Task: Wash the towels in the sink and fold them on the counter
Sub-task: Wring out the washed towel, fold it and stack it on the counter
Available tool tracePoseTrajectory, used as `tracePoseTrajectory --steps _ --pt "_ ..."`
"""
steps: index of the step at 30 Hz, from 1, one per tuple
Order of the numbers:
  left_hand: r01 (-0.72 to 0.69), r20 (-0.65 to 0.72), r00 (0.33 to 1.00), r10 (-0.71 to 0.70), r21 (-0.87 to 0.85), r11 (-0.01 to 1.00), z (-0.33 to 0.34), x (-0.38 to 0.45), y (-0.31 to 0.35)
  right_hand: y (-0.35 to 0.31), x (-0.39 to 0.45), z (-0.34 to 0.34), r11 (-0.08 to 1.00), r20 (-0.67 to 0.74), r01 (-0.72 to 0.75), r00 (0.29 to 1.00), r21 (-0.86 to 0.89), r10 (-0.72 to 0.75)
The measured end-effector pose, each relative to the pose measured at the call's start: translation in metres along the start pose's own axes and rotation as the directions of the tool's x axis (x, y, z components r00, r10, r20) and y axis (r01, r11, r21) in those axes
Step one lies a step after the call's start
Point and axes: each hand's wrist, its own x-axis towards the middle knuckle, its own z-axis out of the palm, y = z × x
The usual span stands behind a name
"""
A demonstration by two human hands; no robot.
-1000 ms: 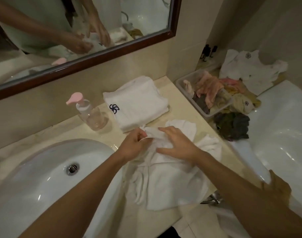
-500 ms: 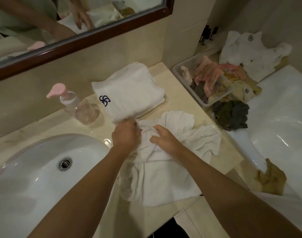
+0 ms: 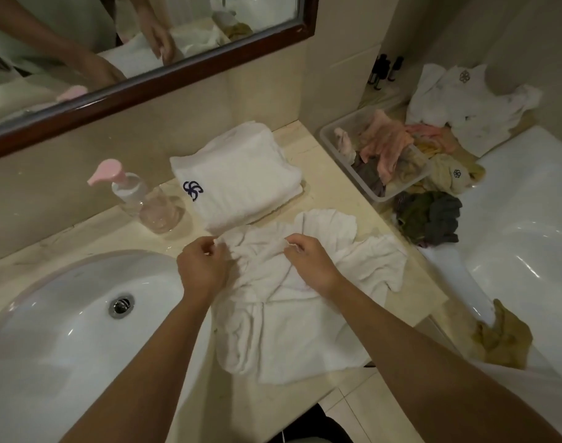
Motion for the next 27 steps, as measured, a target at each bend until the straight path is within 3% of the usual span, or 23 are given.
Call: tracePoseTrajectory --steps 2,3,6,8,14,20,27 --pt "0.171 0.002 0.985 -0.174 -0.188 0.967 0.0 -0.003 0.002 -0.012 -0.006 -0.002 0.993 0.066 -0.036 0.997 0.112 0.029" --pt "0.193 0.003 0.98 -0.197 -0.219 0.956 0.0 -0.007 0.005 -0.017 -0.008 -0.002 0.987 0.106 -0.057 0.993 0.151 0.041" --pt "0.127 -0.028 0.99 -0.135 -0.211 0.969 -0.002 -0.017 0.017 -0.021 -0.012 0.006 0.993 0.17 -0.09 0.982 0.08 0.075" --pt "0.108 0.027 0.994 -0.105 -0.281 0.954 -0.004 -0.024 0.022 -0.018 -0.018 0.011 0.997 0.163 -0.071 0.984 -0.004 0.071" --pt "0.188 0.264 0.962 -0.066 -0.472 0.862 -0.013 -0.04 0.028 -0.038 -0.033 0.01 0.979 0.14 0.112 0.981 0.168 -0.136" --pt "0.312 0.425 0.905 -0.03 -0.613 0.726 -0.023 -0.054 0.027 -0.042 -0.038 0.027 0.984 0.113 0.009 0.993 0.176 -0.03" --pt "0.196 0.43 0.9 0.072 -0.547 0.814 -0.037 -0.055 0.02 -0.045 -0.045 0.045 0.988 0.016 0.032 0.999 0.15 -0.034"
